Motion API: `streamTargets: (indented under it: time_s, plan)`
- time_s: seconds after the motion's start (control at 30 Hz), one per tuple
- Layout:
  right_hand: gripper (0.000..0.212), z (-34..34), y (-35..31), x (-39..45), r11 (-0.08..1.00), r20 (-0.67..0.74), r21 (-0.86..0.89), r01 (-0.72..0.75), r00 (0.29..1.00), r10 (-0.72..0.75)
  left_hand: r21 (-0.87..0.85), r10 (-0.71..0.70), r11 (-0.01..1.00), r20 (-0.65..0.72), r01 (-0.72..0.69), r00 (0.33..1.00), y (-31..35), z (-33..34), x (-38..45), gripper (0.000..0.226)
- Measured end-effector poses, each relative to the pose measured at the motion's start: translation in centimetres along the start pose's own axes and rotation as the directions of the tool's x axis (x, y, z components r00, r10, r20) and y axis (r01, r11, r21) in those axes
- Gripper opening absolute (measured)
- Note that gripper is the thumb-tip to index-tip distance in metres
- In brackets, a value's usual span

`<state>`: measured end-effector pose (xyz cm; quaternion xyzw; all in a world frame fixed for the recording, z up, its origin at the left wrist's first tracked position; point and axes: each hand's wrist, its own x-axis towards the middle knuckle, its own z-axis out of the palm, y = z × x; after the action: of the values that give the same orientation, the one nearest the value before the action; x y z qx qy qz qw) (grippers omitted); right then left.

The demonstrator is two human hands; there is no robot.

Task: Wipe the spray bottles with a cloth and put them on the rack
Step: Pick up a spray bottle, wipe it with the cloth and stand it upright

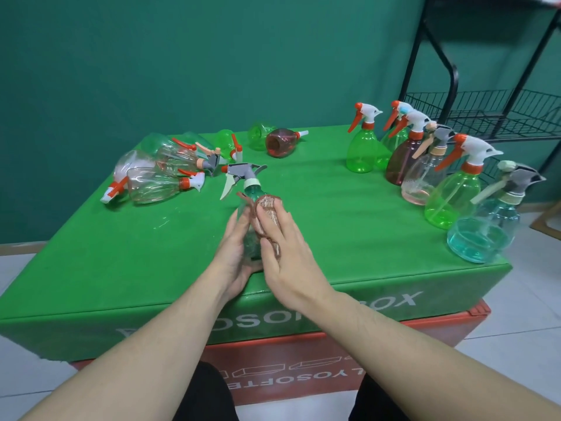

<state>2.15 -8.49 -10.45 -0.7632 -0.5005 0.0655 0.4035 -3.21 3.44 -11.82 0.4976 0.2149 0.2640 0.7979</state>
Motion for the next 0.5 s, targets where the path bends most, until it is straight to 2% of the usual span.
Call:
streamTargets:
  time_s: [0.07, 0.2, 0.27, 0.4, 0.5]
  plan:
    - [0.060, -0.6, 0.1, 0.7, 0.999, -0.022, 0.035, -0.009, 1.000, 0.010, 0.049, -0.027, 0.999, 0.054, 0.024, 0.998, 0.3, 0.2, -0.2, 0.095]
    - [0.056, -2.4, 0.2, 2.2, 0.995, -0.068, 0.093, -0.035, 0.997, 0.041, 0.098, -0.099, 0.992, 0.163, 0.084, 0.982, 0.5, 1.1, -0.6, 0.066]
    - [0.055, -3.3, 0.2, 2.9, 0.990, -0.094, 0.135, -0.047, 0.994, 0.060, 0.093, -0.132, 0.989, 0.197, 0.116, 0.972, 0.8, 1.7, -0.8, 0.063]
    - [0.050, -4.6, 0.3, 3.8, 0.951, -0.105, 0.267, -0.155, 0.976, 0.188, 0.096, -0.218, 0.975, 0.204, 0.202, 0.954, 1.0, 2.5, -0.8, 0.067]
    - [0.047, -5.3, 0.4, 4.1, 0.923, -0.123, 0.332, -0.196, 0.961, 0.248, 0.072, -0.240, 0.970, 0.180, 0.230, 0.954, 1.2, 3.5, -0.9, 0.048]
